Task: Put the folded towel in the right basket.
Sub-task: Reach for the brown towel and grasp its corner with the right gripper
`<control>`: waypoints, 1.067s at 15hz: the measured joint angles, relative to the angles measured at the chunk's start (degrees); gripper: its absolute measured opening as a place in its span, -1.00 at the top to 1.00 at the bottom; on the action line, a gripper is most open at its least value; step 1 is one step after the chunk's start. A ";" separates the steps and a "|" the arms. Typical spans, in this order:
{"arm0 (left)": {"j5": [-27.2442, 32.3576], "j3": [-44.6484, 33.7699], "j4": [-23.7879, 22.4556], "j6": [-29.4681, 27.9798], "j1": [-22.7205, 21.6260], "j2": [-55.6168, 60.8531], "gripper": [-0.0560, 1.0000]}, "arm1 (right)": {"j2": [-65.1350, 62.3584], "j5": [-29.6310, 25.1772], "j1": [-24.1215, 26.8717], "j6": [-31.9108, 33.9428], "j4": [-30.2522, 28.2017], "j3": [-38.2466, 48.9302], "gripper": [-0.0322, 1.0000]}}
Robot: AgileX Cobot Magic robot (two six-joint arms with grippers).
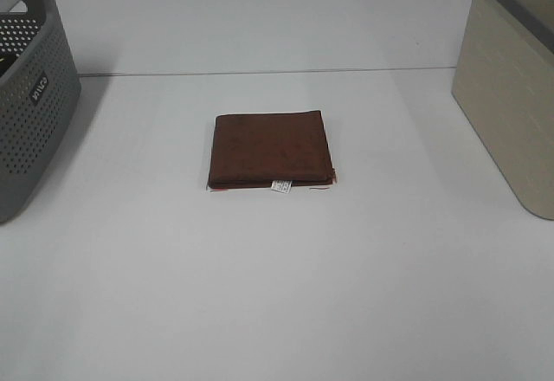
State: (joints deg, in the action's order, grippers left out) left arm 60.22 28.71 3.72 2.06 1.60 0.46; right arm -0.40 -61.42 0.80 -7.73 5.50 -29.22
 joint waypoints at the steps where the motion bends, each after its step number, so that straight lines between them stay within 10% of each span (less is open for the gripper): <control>1: 0.00 0.00 0.00 0.00 0.00 0.00 -0.95 | 0.00 0.00 0.00 0.00 0.00 0.00 -0.40; 16: 0.00 0.00 0.00 0.00 0.00 0.00 -0.95 | 0.00 0.00 0.00 0.00 0.00 0.00 -0.40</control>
State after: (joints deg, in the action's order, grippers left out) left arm 60.22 28.71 3.72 2.06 1.60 0.46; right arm -0.40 -61.42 0.80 -7.73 5.50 -29.22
